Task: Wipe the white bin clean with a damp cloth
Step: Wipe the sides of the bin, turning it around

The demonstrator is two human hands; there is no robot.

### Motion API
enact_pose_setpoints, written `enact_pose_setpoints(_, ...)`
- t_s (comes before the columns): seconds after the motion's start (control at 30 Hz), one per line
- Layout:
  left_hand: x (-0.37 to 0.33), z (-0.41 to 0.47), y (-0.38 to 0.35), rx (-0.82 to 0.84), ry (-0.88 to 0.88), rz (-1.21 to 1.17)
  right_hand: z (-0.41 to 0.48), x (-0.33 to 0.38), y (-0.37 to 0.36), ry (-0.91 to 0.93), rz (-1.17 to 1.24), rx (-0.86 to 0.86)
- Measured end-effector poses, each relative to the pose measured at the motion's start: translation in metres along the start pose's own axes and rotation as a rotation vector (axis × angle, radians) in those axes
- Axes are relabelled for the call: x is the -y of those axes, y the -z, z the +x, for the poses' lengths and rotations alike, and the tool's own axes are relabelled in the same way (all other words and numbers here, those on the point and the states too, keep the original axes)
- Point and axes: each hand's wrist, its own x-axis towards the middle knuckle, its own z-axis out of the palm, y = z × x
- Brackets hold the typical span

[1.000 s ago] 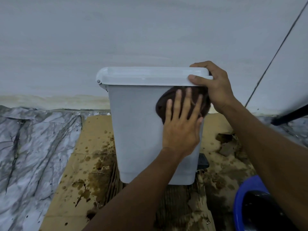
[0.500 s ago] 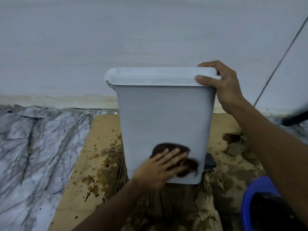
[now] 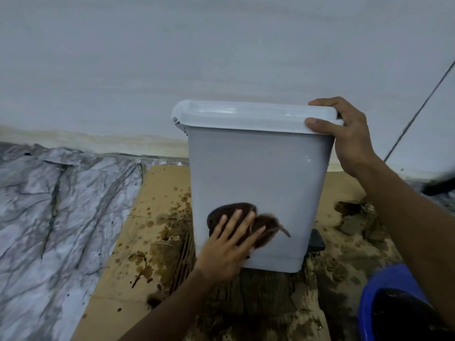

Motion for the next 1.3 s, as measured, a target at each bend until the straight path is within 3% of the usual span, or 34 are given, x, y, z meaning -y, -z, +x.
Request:
enact_pose_setpoints(0.07, 0.001, -0.022, -0.007, 0.115, -0.231, 0.052, 0.0, -0.001, 0.0, 0.0, -0.004, -0.01)
enact_pose_setpoints(0.13, 0.017, -0.022, -0.004, 0.126, -0.38, 0.092, 0.0, -0.001, 0.0, -0.005, -0.013, -0.006)
enact_pose_setpoints(0.23, 0.044, -0.002, 0.01, 0.076, -0.344, 0.099, -0.001, 0.0, -0.001, -0.008, -0.012, -0.011)
enact_pose_setpoints(0.4, 0.077, 0.065, 0.048, -0.147, -0.014, 0.009, -0.004, 0.004, -0.002, -0.01, -0.018, 0.005)
enact_pose_setpoints(0.47, 0.073, 0.085, 0.06, -0.283, 0.186, -0.142, -0.006, 0.007, -0.001, -0.007, -0.02, 0.021)
enact_pose_setpoints(0.53, 0.056, 0.093, 0.072, -0.473, 0.552, -0.435, -0.011, 0.01, 0.001, -0.002, -0.02, 0.035)
enact_pose_setpoints(0.63, 0.032, 0.107, 0.111, -0.785, 1.247, -0.892, -0.022, 0.016, 0.003, 0.016, -0.022, 0.053)
enact_pose_setpoints(0.67, 0.031, 0.116, 0.126, -0.876, 1.335, -0.98, -0.027, 0.018, 0.004, 0.026, -0.021, 0.059)
enact_pose_setpoints(0.73, 0.039, 0.134, 0.153, -0.969, 1.299, -1.007, -0.037, 0.02, 0.007, 0.049, -0.021, 0.078)
enact_pose_setpoints(0.8, 0.052, 0.146, 0.171, -0.83, 1.113, -0.89, -0.047, 0.021, 0.011, 0.062, -0.018, 0.093)
enact_pose_setpoints(0.87, 0.065, 0.148, 0.176, -0.454, 0.935, -0.558, -0.056, 0.025, 0.013, 0.075, -0.026, 0.092)
enact_pose_setpoints(0.93, 0.08, 0.147, 0.182, -0.183, 0.731, -0.327, -0.064, 0.031, 0.012, 0.066, -0.026, 0.077)
enact_pose_setpoints(1.17, 0.075, 0.181, 0.24, 0.481, 0.299, -0.37, -0.111, 0.061, 0.002, 0.063, -0.156, -0.108)
enact_pose_setpoints(1.23, 0.079, 0.18, 0.243, 0.599, 0.22, -0.403, -0.128, 0.067, -0.005, 0.114, -0.27, -0.174)
enact_pose_setpoints(1.3, 0.098, 0.172, 0.244, 0.616, 0.254, -0.365, -0.143, 0.07, -0.01, 0.177, -0.351, -0.193)
